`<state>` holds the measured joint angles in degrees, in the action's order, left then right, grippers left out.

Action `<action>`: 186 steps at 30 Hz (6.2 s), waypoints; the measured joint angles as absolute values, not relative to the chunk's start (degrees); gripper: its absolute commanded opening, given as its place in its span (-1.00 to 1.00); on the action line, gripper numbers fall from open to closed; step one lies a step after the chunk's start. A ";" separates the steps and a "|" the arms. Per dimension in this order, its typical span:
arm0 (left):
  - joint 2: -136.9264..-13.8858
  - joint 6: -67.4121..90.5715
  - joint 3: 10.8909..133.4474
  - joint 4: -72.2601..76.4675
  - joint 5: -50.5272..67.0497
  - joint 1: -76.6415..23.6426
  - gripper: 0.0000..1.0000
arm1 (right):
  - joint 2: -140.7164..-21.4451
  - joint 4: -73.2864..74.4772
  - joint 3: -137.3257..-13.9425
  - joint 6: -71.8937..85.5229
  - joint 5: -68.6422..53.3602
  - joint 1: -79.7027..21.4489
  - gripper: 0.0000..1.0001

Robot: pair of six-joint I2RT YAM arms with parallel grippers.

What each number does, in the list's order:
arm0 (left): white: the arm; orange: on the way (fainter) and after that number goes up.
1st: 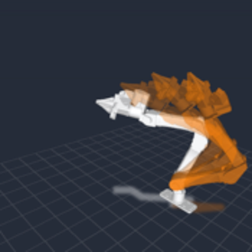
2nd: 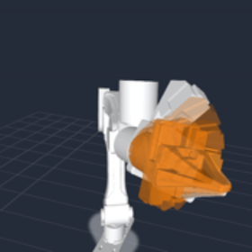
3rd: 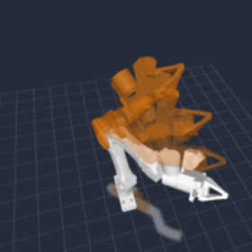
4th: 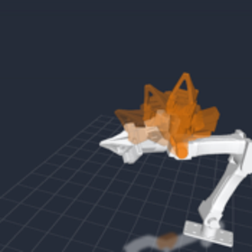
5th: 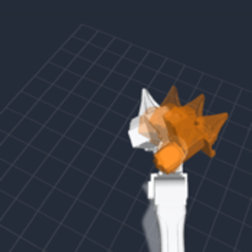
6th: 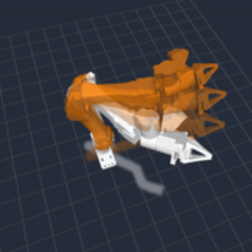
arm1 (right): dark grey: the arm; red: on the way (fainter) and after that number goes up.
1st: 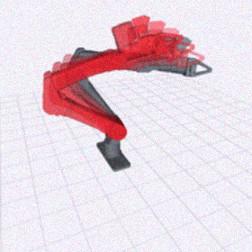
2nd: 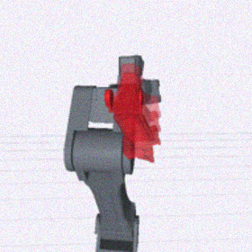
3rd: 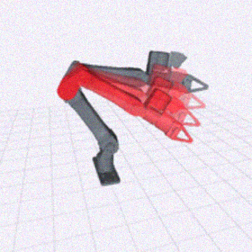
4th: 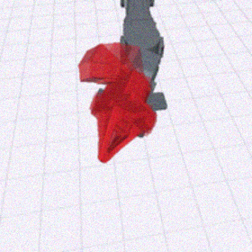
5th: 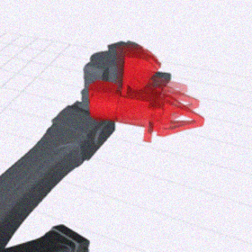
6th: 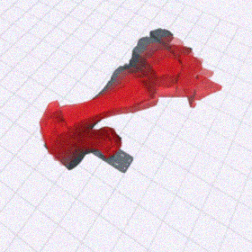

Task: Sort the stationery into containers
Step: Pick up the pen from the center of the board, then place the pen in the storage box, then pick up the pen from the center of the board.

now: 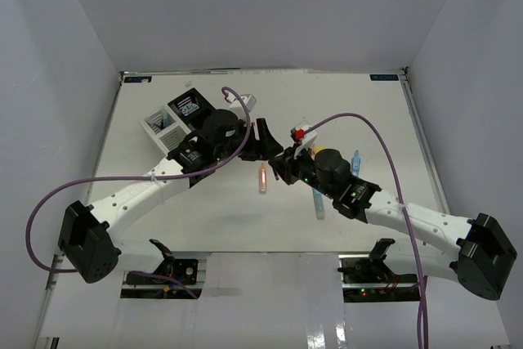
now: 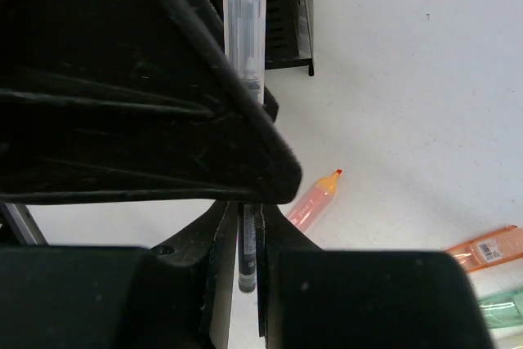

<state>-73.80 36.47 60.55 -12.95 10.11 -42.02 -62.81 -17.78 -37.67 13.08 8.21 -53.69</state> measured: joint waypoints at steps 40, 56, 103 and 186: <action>-77.58 14.81 73.67 -14.76 -28.58 -12.64 -0.85 | -49.23 -9.50 -30.52 14.52 22.57 -53.76 0.80; -86.70 16.08 66.89 -8.19 -27.99 -1.98 -0.79 | -51.22 -2.55 -31.07 12.88 20.78 -53.76 0.82; -72.90 20.86 63.86 -28.27 9.23 -6.39 0.96 | -56.31 17.82 -30.89 25.58 32.71 -45.60 0.90; -82.89 37.63 69.45 -14.98 7.16 -50.13 0.56 | -47.55 -3.11 -34.79 13.85 11.49 -50.06 -0.82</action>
<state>-82.89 37.63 69.45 -14.98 7.16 -50.13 -47.55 -3.11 -34.79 13.85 11.49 -50.06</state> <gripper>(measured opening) 0.842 0.338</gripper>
